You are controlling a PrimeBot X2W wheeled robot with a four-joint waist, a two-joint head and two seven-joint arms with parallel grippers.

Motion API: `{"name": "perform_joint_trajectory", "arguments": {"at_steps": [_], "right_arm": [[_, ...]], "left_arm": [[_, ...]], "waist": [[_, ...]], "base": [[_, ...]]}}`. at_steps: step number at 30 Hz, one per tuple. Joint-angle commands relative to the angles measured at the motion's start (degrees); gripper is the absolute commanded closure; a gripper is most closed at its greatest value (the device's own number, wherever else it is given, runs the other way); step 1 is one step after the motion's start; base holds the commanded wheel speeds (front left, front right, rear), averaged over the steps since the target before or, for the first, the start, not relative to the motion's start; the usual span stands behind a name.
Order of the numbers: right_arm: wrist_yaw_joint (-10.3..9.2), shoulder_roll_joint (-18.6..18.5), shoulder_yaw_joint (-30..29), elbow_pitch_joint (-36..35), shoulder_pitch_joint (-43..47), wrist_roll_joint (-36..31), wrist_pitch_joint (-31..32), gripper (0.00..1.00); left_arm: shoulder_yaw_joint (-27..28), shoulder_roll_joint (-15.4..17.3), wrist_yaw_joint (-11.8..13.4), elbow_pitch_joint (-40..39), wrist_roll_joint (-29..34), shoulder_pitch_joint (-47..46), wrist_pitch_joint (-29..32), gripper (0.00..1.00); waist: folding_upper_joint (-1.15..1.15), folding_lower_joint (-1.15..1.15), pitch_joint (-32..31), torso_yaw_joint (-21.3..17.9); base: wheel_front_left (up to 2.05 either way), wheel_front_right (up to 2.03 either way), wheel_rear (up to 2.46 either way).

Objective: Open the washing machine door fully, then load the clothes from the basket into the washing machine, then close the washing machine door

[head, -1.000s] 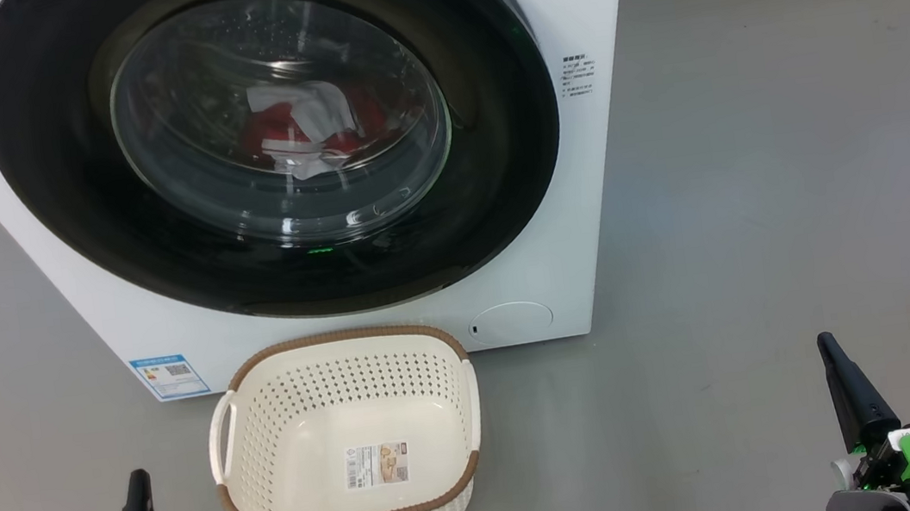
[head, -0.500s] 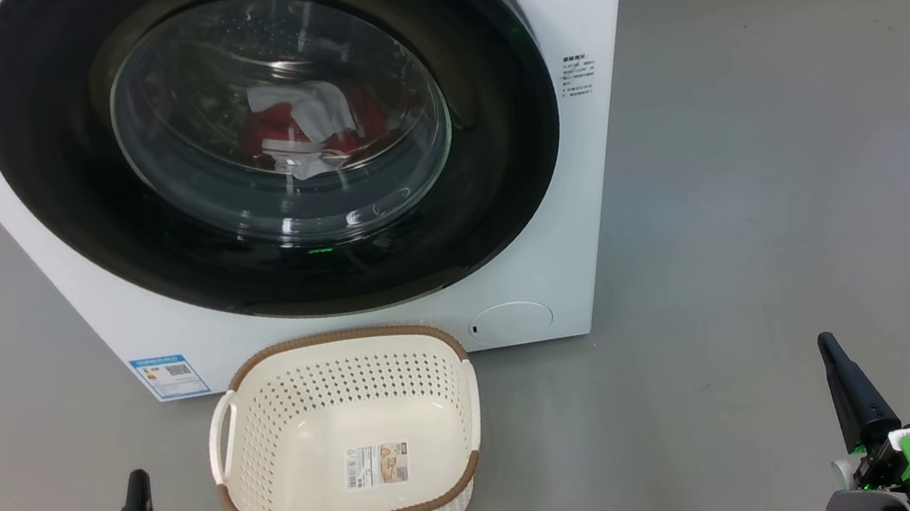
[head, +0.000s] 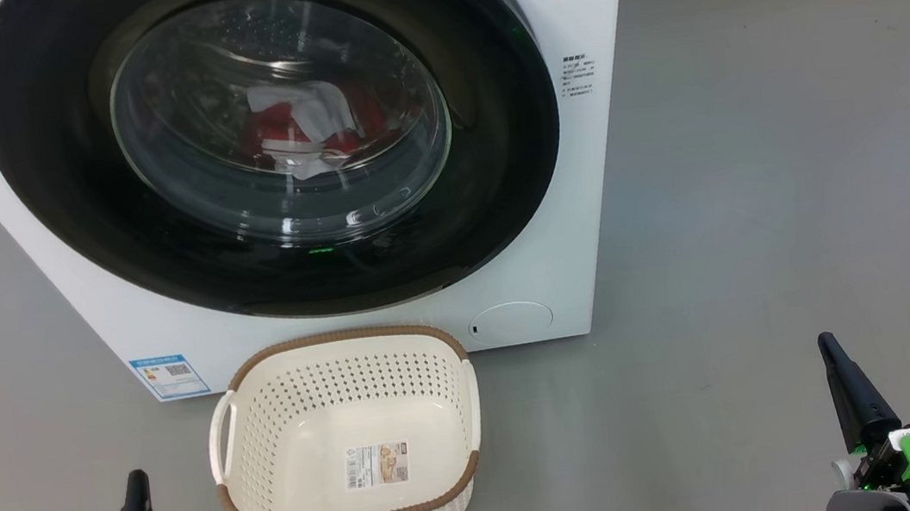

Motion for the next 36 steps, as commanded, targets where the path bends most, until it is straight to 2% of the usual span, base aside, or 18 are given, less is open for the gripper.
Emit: {"name": "perform_joint_trajectory", "arguments": {"at_steps": [1, 36], "right_arm": [[-0.06, -0.08, 1.21, -1.43, -1.3, -0.14, 0.41, 1.0], [-0.06, -0.03, 1.12, -1.42, -1.31, -0.21, 0.48, 1.0]], "left_arm": [[1.98, 0.68, -0.2, -1.03, 0.3, -2.32, 0.49, 1.0], [2.21, 0.52, -0.2, -1.02, 0.49, -2.34, 0.68, 1.0]], "waist": [[0.0, 0.0, 0.0, 0.0], [0.0, 0.0, 0.0, 0.0]], "base": [[0.0, 0.0, 0.0], [0.0, 0.0, 0.0]]}}
